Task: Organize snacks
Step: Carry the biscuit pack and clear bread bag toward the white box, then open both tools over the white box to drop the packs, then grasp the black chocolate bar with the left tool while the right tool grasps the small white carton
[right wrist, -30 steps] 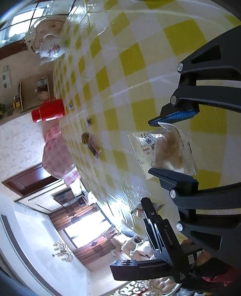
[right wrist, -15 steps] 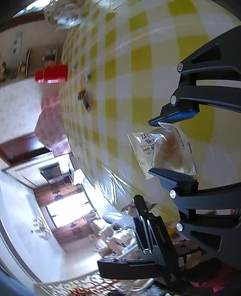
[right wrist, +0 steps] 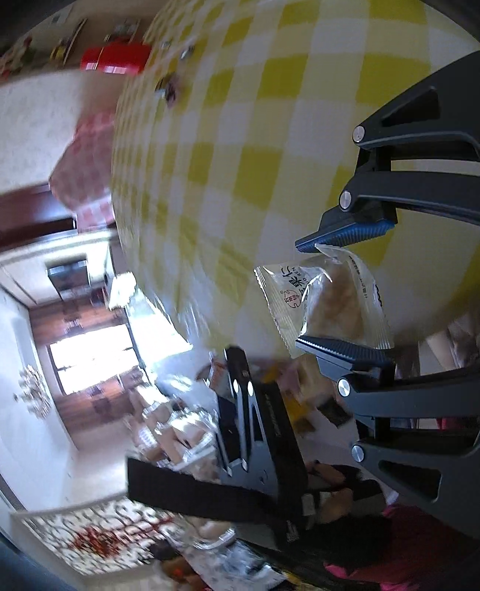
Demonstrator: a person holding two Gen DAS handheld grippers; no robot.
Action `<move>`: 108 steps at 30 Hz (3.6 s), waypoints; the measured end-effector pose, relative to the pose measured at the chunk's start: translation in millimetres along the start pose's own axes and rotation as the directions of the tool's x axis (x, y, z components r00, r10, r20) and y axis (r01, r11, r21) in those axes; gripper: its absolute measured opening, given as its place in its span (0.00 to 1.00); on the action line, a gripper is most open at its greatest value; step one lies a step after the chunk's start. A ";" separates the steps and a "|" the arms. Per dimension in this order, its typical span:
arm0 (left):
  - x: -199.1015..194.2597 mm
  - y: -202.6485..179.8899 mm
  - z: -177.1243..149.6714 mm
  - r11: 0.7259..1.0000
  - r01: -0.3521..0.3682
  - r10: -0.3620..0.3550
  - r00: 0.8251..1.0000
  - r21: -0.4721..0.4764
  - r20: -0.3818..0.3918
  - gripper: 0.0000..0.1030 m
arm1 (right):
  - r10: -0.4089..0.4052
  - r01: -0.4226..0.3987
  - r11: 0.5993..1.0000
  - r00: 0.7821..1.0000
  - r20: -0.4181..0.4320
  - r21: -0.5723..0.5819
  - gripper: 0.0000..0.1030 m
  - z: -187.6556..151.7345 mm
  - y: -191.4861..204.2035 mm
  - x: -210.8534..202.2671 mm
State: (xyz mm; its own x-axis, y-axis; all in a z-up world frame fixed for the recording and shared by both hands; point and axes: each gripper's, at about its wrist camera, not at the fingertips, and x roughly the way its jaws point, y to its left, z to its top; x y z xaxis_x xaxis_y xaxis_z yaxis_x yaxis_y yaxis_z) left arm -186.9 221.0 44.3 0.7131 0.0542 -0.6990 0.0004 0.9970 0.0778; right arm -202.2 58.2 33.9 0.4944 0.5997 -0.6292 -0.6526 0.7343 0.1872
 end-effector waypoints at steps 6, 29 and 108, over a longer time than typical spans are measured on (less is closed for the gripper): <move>-0.4 29.8 -15.9 0.999 -0.048 0.048 0.998 0.007 -0.051 0.41 | 0.054 -0.059 0.991 0.998 -0.042 -0.120 0.45 3.6 46.9 22.1; 5.4 115.4 -40.7 0.963 -0.262 0.251 0.957 -0.068 -0.145 0.84 | 0.226 -0.224 0.932 0.974 -0.023 -0.284 0.62 0.6 129.4 35.0; 302.6 -228.0 267.6 0.970 0.227 -0.215 0.968 0.087 -0.129 0.20 | -0.425 0.459 0.851 0.887 -0.179 0.256 0.36 150.2 -434.1 109.1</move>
State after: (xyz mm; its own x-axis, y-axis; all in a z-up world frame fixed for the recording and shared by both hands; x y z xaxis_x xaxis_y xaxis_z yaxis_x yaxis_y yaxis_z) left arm 216.4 -4.8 5.3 0.6002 -0.1542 -0.7848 0.2232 0.9746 -0.0208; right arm 221.3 -147.3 -2.8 0.6135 0.1634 -0.7726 -0.1816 0.9813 0.0633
